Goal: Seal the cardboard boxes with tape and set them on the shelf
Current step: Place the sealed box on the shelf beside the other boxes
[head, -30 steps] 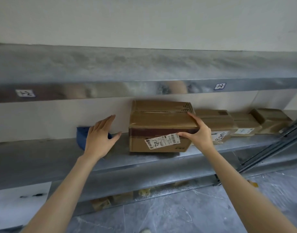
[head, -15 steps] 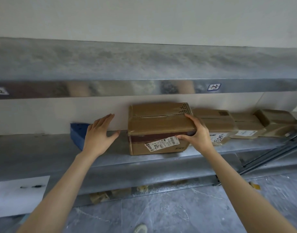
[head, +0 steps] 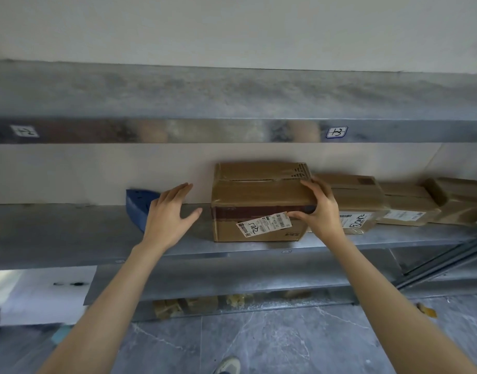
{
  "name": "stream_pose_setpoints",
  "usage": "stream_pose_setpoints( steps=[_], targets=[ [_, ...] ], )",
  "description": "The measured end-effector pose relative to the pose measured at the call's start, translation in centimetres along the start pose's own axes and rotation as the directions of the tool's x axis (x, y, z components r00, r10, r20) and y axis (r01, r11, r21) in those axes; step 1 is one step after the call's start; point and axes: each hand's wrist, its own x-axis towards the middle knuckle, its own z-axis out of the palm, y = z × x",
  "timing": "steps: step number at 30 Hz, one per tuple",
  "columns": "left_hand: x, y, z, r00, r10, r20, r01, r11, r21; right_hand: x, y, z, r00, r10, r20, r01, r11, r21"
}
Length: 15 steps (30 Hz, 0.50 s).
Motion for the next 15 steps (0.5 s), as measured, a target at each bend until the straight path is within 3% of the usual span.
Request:
stream_pose_setpoints(
  steps=[10, 15],
  targets=[
    [-1.5, 0.4, -0.6, 0.999, 0.005, -0.046, -0.004, 1.000, 0.022, -0.1, -0.8, -1.3, 0.997, -0.003, 0.072, 0.008, 0.997, -0.072],
    [-2.6, 0.8, -1.9, 0.991, 0.031, -0.133, -0.016, 0.994, 0.106, -0.5, -3.4, -1.9, 0.994, -0.069, 0.084, 0.086, 0.973, -0.216]
  ],
)
